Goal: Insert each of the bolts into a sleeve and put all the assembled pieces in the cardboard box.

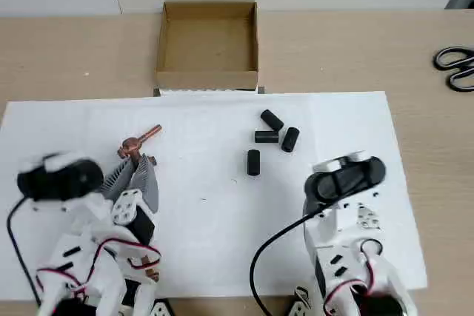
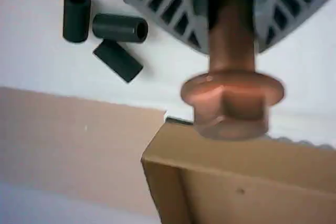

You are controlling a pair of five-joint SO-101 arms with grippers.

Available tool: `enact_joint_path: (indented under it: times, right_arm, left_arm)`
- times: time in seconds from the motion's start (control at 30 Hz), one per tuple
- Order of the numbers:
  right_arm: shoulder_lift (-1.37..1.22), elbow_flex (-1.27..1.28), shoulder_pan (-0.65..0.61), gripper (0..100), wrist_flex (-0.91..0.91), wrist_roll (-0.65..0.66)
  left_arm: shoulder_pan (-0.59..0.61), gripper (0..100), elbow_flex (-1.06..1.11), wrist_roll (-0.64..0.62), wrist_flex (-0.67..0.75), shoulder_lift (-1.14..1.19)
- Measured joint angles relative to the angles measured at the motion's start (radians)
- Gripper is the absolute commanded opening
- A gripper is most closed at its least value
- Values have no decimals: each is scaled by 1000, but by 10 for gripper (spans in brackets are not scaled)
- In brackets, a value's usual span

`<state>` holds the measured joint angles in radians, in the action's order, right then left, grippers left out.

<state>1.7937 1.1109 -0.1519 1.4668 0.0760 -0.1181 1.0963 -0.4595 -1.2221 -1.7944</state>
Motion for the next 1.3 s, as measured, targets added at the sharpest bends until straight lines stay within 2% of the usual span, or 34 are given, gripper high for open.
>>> enact_joint_path:
  times: [0.1,0.23,0.4,0.63,0.87,1.03,1.17,1.3]
  right_arm:
    - [8,20,-38,3,-12,0]
    - [11,81,-78,3,-110,0]
    - [11,169,-189,3,-250,0]
    - [14,249,-391,3,-413,0]
    - [14,273,-502,3,-431,-20]
    - [14,293,-560,3,-431,-104]
    - [14,301,-588,3,-431,-115]
    - [14,301,-591,3,-436,-118]
  left_arm:
    - [0,5,26,-9,28,12]
    - [-9,5,48,-83,86,-12]
    - [-112,5,143,-101,181,-12]
    - [-226,5,324,-101,465,-11]
    - [-321,5,450,-101,686,-11]
    - [-356,5,473,-101,779,-11]
    - [-354,5,473,-132,848,-11]
    - [-354,5,473,-155,858,-11]
